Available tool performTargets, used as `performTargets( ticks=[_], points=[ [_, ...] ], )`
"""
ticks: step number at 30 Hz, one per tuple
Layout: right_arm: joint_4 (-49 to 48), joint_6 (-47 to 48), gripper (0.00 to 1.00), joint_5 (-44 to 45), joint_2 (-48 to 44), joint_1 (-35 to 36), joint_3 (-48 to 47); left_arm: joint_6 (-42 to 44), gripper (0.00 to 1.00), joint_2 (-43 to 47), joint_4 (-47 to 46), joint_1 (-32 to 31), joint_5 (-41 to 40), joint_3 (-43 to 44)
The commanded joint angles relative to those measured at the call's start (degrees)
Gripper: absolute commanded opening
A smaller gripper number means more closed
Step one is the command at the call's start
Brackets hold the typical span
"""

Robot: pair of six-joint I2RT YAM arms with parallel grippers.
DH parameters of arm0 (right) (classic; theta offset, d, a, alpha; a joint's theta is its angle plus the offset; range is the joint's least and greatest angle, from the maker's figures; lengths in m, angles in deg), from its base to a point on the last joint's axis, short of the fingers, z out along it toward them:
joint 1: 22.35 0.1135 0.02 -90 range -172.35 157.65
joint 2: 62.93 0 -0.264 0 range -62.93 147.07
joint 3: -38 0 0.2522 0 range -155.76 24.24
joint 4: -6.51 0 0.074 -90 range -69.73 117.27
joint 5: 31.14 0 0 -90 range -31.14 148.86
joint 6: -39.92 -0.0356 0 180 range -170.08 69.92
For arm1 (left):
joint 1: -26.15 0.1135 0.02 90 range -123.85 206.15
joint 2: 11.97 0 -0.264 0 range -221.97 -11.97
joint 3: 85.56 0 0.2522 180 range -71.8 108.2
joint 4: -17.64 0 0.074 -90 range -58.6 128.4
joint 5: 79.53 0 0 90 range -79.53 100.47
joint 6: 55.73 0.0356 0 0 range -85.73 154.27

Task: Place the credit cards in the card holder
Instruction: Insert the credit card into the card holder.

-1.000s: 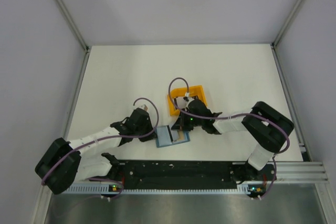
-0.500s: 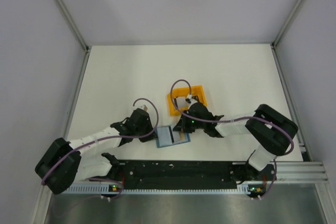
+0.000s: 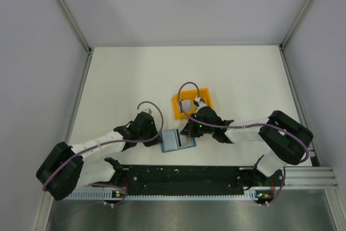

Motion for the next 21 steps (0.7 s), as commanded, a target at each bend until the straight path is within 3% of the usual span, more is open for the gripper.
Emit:
performTargets(
  ticks=[1, 13, 21],
  points=[
    [-0.35, 1.28, 0.0, -1.19, 3.4, 0.21, 0.0, 0.93, 0.0, -1.17, 2.69, 0.11, -1.65, -0.9],
    [-0.97, 1.02, 0.0, -4.18, 9.47, 0.39, -1.59, 0.85, 0.0, -1.26, 1.99, 0.11, -1.3, -0.81],
    [1.39, 1.28, 0.0, -1.3, 6.06, 0.39, -0.54, 0.85, 0.0, -1.43, 2.16, 0.11, -1.13, -0.37]
  ],
)
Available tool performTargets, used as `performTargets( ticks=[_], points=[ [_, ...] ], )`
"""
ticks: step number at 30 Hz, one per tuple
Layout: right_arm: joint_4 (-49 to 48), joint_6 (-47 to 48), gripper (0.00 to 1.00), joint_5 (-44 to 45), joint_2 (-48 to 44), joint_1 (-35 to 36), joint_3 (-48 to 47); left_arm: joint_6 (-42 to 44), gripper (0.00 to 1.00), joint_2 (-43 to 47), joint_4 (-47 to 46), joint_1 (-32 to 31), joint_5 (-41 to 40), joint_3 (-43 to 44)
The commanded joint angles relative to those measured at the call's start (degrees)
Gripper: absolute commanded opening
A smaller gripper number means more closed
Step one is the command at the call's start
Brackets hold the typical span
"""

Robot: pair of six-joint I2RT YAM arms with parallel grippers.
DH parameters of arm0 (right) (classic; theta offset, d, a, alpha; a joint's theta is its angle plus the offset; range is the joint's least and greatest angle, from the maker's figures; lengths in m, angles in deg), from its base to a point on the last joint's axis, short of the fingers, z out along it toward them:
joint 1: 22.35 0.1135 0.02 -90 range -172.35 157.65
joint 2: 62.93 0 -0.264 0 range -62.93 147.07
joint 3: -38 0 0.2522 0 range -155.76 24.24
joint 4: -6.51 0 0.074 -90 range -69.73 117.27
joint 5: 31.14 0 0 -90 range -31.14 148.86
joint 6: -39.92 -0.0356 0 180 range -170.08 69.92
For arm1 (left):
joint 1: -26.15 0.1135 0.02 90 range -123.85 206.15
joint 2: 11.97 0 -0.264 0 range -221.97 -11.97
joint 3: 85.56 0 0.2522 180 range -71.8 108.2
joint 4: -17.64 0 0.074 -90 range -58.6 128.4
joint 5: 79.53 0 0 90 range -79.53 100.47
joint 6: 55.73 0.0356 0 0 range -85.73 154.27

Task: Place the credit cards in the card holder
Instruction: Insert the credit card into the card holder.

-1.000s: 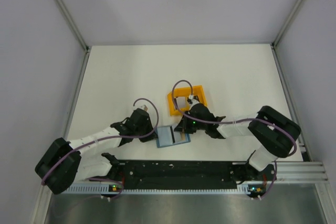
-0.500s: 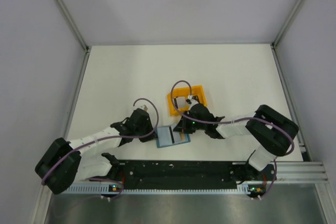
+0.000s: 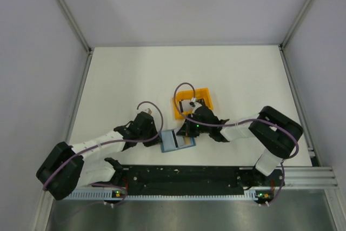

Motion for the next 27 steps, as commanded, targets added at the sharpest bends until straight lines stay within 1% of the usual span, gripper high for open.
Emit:
performTargets(
  ticks=[1, 3, 7, 12, 19, 21, 23, 27],
  points=[
    [7.85, 1.91, 0.0, 4.87, -2.04, 0.52, 1.24, 0.74, 0.0, -1.0, 2.03, 0.09, -1.3, -0.37],
    [9.08, 2.53, 0.0, 3.93, -2.58, 0.6, 0.28, 0.56, 0.0, -1.08, 1.68, 0.09, -1.04, -0.63],
    [7.15, 1.22, 0.0, 0.15, 2.86, 2.45, -1.66, 0.56, 0.0, -1.61, 0.53, 0.09, -0.51, -0.64],
    [4.52, -2.38, 0.0, -0.83, 5.33, 2.45, -1.05, -0.76, 0.0, -1.17, -0.25, 0.09, 0.1, -1.42],
    [-6.73, -7.66, 0.0, 0.14, 4.8, 2.54, 5.1, -2.6, 0.0, -0.73, -1.66, 0.09, 1.16, -3.62],
    [-5.95, -7.93, 0.0, 0.49, 4.8, 2.45, 5.28, -2.26, 0.0, -1.08, -1.84, 0.09, 1.16, -3.54],
    [-8.83, -8.02, 0.0, -0.73, 5.59, 2.45, 5.81, -2.25, 0.0, -1.17, -1.58, 0.0, 1.16, -3.36],
    [-7.01, -6.71, 0.0, -0.56, 5.95, 2.45, 3.8, -1.99, 0.0, -1.17, -1.49, 0.0, 1.07, -3.19]
  ],
)
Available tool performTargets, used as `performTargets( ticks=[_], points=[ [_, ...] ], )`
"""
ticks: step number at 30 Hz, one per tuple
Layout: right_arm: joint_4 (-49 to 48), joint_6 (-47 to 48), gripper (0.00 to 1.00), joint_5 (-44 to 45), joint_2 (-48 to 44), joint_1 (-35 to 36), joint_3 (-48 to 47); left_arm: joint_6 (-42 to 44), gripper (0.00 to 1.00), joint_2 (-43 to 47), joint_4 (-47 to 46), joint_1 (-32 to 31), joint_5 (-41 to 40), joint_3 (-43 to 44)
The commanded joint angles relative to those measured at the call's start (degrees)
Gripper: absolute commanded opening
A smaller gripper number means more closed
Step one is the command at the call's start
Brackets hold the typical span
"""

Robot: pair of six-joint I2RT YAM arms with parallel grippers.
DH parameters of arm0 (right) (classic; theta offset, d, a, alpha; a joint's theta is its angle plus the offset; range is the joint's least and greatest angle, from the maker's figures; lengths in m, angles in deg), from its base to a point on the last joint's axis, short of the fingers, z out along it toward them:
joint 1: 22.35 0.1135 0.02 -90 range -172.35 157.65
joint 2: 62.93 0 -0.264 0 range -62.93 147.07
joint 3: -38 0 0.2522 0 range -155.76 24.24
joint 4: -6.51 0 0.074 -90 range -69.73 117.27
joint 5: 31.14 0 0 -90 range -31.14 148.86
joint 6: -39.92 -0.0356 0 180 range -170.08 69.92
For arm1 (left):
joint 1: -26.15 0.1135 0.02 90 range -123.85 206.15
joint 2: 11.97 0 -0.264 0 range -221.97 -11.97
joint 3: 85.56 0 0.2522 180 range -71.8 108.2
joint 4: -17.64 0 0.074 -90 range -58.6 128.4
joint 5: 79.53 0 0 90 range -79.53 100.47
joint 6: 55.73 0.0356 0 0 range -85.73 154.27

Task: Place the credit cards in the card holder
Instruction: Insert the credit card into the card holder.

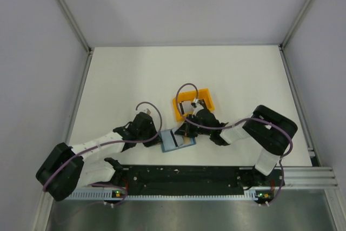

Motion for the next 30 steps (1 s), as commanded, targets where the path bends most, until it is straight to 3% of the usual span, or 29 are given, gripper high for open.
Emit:
performTargets(
  ticks=[1, 4, 9, 22, 24, 26, 30],
  points=[
    [7.46, 0.16, 0.0, -1.05, 2.69, 1.75, -0.77, 0.17, 0.0, -1.76, 0.37, -0.52, -0.15, -1.85],
    [14.14, 2.37, 0.0, 3.43, 0.94, 1.66, -3.33, 0.7, 0.0, -1.5, 1.51, -0.61, -0.42, -1.59],
    [15.47, 3.6, 0.0, 8.0, 0.05, 1.66, -3.07, 0.61, 0.0, -1.32, 1.6, -0.52, -0.33, -2.11],
    [25.49, 4.39, 0.0, 10.92, -3.2, 1.75, -2.02, 0.0, 0.0, -1.23, 1.25, -0.44, -0.86, -2.11],
    [25.93, 5.53, 0.07, 10.12, -3.29, 2.1, -2.54, 0.09, 0.0, -1.41, 1.16, -0.44, -0.86, -1.85],
    [27.6, 6.23, 0.22, 9.77, -3.38, 2.54, -3.5, 0.18, 0.0, -1.41, 1.34, -0.52, -0.94, -1.59],
    [26.37, 6.15, 0.26, 6.87, -2.94, 2.46, -3.68, 0.26, 0.0, -1.41, 1.08, -0.52, -0.77, -1.41]
  ],
)
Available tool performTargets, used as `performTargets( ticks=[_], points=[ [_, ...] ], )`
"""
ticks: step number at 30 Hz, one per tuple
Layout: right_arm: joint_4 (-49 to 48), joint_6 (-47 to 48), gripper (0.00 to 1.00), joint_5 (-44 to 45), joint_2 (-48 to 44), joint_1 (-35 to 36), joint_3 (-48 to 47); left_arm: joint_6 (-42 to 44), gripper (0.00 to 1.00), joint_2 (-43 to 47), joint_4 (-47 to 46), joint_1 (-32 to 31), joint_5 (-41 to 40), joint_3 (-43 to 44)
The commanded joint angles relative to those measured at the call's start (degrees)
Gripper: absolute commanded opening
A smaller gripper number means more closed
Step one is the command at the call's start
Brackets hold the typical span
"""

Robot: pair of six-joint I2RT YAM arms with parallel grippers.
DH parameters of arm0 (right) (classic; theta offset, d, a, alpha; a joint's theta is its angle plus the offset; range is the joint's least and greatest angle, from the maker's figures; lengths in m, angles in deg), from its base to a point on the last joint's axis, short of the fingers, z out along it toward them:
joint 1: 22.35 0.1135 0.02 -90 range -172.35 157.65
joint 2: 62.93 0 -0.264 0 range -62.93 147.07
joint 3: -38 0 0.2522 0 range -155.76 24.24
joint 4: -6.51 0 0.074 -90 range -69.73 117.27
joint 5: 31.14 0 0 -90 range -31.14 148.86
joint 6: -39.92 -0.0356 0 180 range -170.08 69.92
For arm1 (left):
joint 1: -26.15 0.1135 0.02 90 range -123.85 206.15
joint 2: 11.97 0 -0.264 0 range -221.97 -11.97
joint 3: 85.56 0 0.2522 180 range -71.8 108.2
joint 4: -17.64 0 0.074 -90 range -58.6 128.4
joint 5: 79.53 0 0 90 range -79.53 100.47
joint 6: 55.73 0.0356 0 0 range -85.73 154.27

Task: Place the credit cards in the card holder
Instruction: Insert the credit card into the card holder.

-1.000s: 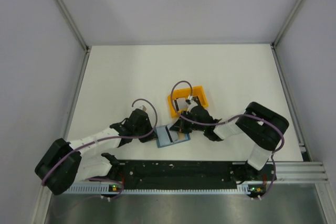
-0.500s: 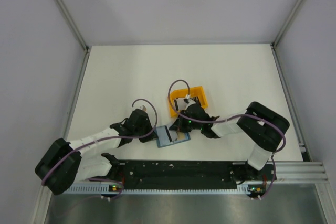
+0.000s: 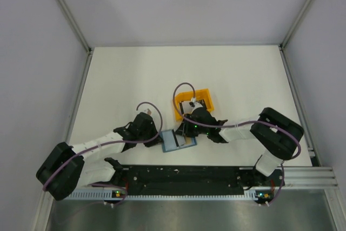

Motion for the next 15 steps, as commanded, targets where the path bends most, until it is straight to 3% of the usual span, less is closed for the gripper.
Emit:
performTargets(
  ticks=[1, 4, 7, 9, 15],
  points=[
    [10.65, 3.31, 0.29, 0.49, 1.17, 0.6, 0.69, 0.57, 0.0, -1.08, 2.19, -0.26, -1.07, -1.15],
    [13.29, 3.74, 0.38, 1.18, -0.23, 0.68, 0.07, 0.66, 0.0, -1.08, 2.19, -0.26, -1.07, -1.06],
    [15.31, 4.8, 0.39, 3.29, -3.39, 0.6, 0.24, 0.66, 0.0, -1.0, 2.45, -0.17, -0.99, -1.06],
    [14.97, 5.24, 0.28, 3.47, -5.24, 0.68, 0.86, 0.66, 0.0, -0.91, 2.37, -0.26, -1.08, -1.15],
    [13.57, 5.42, 0.18, -0.3, -3.93, 0.6, 0.95, 0.75, 0.0, -1.0, 1.93, -0.26, -1.08, -1.24]
  ],
)
